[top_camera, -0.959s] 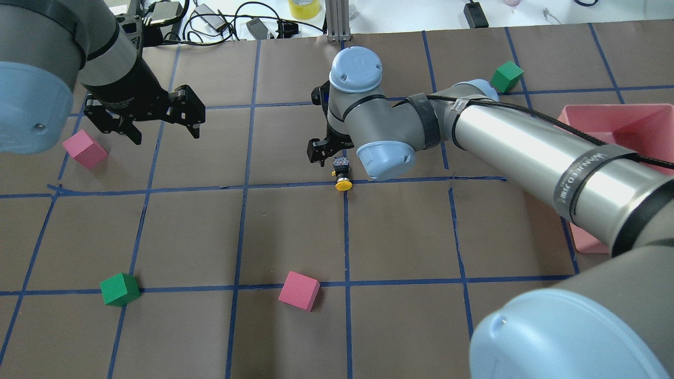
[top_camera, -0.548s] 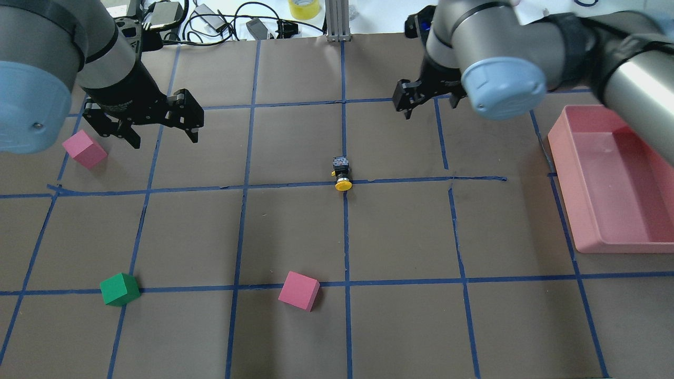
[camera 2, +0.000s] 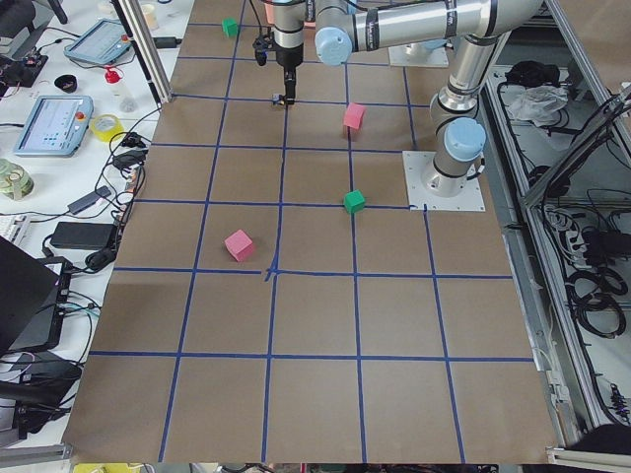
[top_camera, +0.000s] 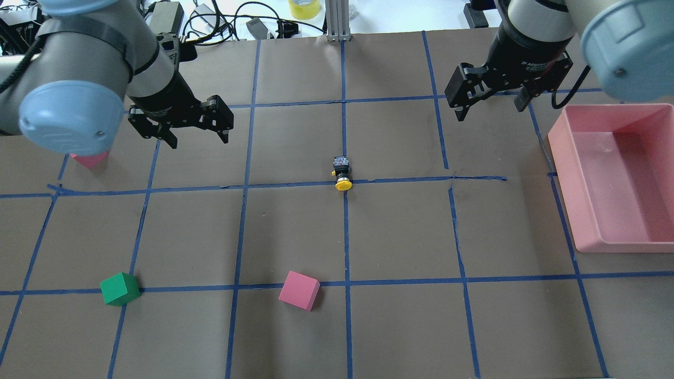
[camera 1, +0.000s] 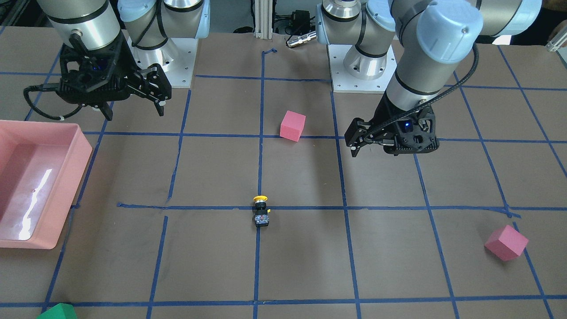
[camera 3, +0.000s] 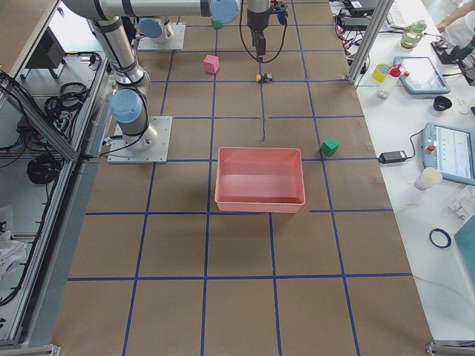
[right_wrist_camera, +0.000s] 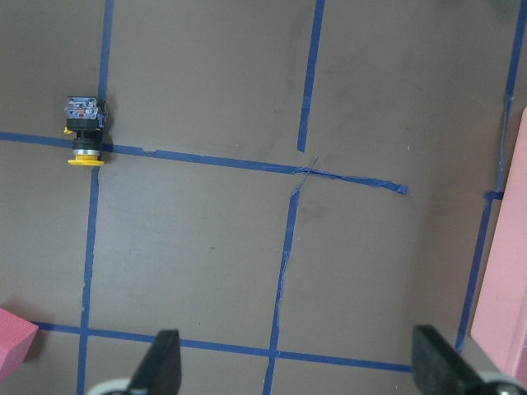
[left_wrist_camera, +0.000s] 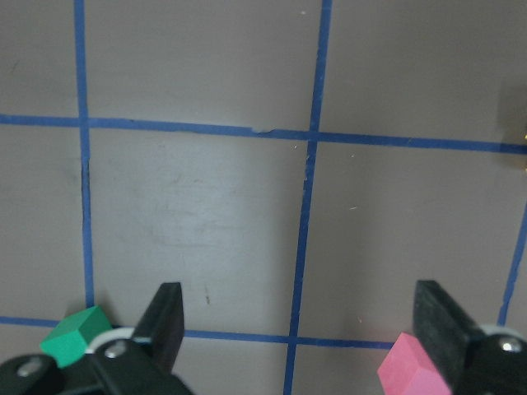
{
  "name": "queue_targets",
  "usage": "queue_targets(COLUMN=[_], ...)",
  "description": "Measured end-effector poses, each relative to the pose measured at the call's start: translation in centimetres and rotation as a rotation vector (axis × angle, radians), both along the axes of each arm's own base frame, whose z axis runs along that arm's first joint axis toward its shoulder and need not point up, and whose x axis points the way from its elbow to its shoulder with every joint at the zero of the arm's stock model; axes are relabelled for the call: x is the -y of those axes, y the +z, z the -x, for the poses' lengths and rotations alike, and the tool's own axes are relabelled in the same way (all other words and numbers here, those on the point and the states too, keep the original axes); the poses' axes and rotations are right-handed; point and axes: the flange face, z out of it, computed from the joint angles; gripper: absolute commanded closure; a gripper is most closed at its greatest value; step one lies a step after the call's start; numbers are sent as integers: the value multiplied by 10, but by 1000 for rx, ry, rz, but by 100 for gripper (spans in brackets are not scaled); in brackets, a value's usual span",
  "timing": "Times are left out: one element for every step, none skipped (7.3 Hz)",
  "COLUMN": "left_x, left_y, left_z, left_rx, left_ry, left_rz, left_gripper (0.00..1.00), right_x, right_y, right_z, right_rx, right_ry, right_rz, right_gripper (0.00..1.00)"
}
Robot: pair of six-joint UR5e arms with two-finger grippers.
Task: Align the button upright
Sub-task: 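Reach the left gripper to the lying button and grasp its body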
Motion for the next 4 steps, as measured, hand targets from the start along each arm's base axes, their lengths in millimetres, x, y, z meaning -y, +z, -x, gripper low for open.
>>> queue_targets(left_x=[8, 13, 17, 19], left_y=[-19, -39, -56, -75], left_z=[14, 34, 55, 80], left_rx=[-25, -79, -131, -158], left_ry=[-8, 2, 23, 40], left_rz=[23, 32, 31, 22], left_gripper=[0, 0, 0, 0], right_x=[-3, -4, -4, -4], right_y=[10, 14, 13, 13], right_z=[1, 2, 3, 3], right_rx=[-2, -4, -5, -3], right_ry=[0, 3, 6, 6], right_rz=[-13, -19, -24, -25], right_gripper=[0, 0, 0, 0])
